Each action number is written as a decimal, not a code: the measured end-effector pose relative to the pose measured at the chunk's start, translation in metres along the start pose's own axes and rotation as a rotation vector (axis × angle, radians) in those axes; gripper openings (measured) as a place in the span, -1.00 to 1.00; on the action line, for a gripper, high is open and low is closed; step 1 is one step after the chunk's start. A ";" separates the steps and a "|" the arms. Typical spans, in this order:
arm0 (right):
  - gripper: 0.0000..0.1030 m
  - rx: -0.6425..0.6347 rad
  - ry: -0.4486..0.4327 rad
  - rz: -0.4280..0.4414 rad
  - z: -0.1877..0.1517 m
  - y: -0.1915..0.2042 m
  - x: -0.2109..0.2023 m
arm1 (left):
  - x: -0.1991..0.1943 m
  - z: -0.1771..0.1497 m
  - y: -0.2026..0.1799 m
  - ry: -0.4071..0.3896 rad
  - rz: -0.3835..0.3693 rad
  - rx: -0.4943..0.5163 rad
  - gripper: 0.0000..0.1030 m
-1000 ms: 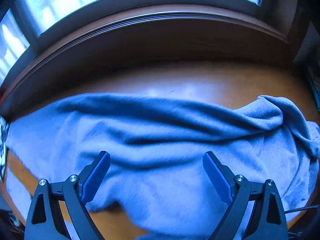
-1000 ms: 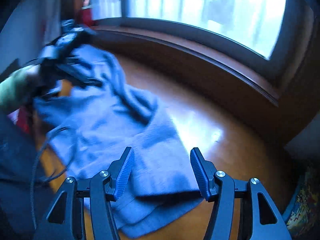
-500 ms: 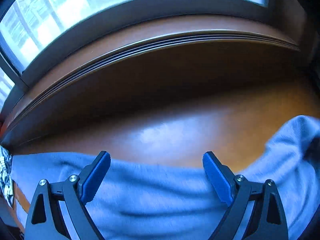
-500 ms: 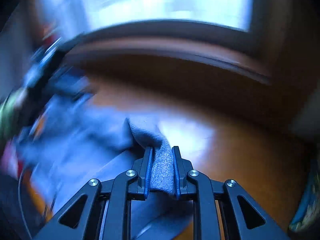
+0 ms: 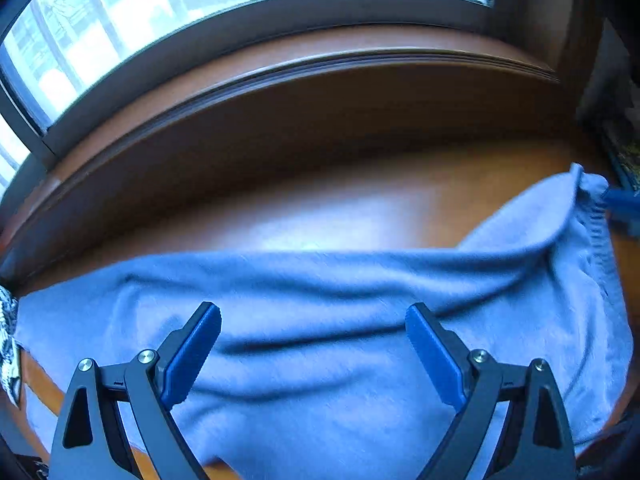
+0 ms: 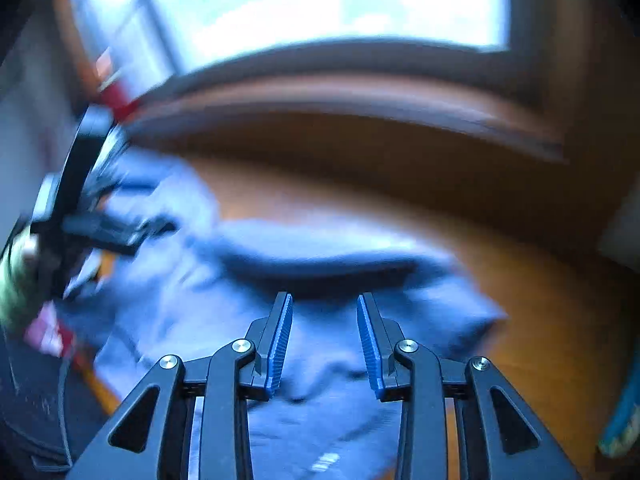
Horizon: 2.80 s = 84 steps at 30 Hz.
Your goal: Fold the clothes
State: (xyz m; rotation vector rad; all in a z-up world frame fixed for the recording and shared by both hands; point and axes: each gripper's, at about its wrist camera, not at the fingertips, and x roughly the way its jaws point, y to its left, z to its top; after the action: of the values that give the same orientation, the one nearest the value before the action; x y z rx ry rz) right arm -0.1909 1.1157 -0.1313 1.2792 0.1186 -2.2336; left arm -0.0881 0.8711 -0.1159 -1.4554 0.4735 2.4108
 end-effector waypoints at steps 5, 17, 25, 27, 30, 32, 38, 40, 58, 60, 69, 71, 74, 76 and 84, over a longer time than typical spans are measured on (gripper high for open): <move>-0.37 -0.074 0.102 0.126 0.031 0.026 0.057 | -0.004 -0.020 -0.007 0.025 -0.029 -0.001 0.83; -0.48 0.289 -0.078 -0.036 0.058 -0.040 0.044 | -0.007 -0.027 0.015 0.031 -0.051 -0.081 0.83; -0.47 0.112 0.071 -0.017 0.004 0.016 0.050 | 0.034 0.019 0.046 0.055 -0.035 -0.140 0.89; -0.46 0.097 0.069 -0.032 -0.005 0.020 0.052 | 0.038 0.030 0.044 0.049 -0.048 -0.156 0.90; -0.45 0.120 0.055 -0.041 -0.005 0.015 0.054 | 0.043 0.042 0.047 0.034 -0.046 -0.172 0.96; -0.45 0.147 0.030 -0.047 -0.006 0.012 0.057 | 0.042 0.044 0.050 0.029 -0.043 -0.188 0.96; -0.45 0.292 -0.059 -0.132 -0.015 0.006 0.036 | -0.004 0.032 0.055 -0.021 -0.015 -0.207 0.90; -0.34 0.322 -0.098 -0.136 -0.026 0.007 0.020 | -0.038 0.016 0.058 -0.065 -0.018 -0.204 0.92; 0.00 0.415 -0.170 -0.242 -0.136 0.036 -0.101 | -0.091 -0.115 0.066 -0.113 -0.066 -0.127 0.92; 0.01 0.453 -0.159 -0.262 -0.145 0.045 -0.097 | -0.079 -0.122 0.066 -0.107 -0.080 -0.098 0.93; 0.01 0.536 -0.117 -0.310 -0.161 0.069 -0.076 | -0.084 -0.174 0.086 -0.075 -0.131 -0.090 0.92; 0.01 0.524 -0.124 -0.321 -0.160 0.075 -0.074 | -0.077 -0.185 0.087 -0.062 -0.119 -0.079 0.92; 0.01 0.497 -0.131 -0.340 -0.158 0.082 -0.070 | -0.065 -0.195 0.086 -0.059 -0.103 -0.073 0.92; 0.01 0.468 -0.125 -0.353 -0.155 0.086 -0.067 | -0.059 -0.195 0.086 -0.074 -0.076 -0.067 0.92; 0.01 0.406 -0.106 -0.363 -0.151 0.092 -0.055 | -0.052 -0.194 0.094 -0.084 0.014 -0.110 0.92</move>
State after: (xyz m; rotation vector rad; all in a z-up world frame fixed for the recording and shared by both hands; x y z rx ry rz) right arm -0.0069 1.1133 -0.1501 1.4313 -0.1653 -2.7342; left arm 0.0522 0.7008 -0.1425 -1.3905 0.3384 2.5340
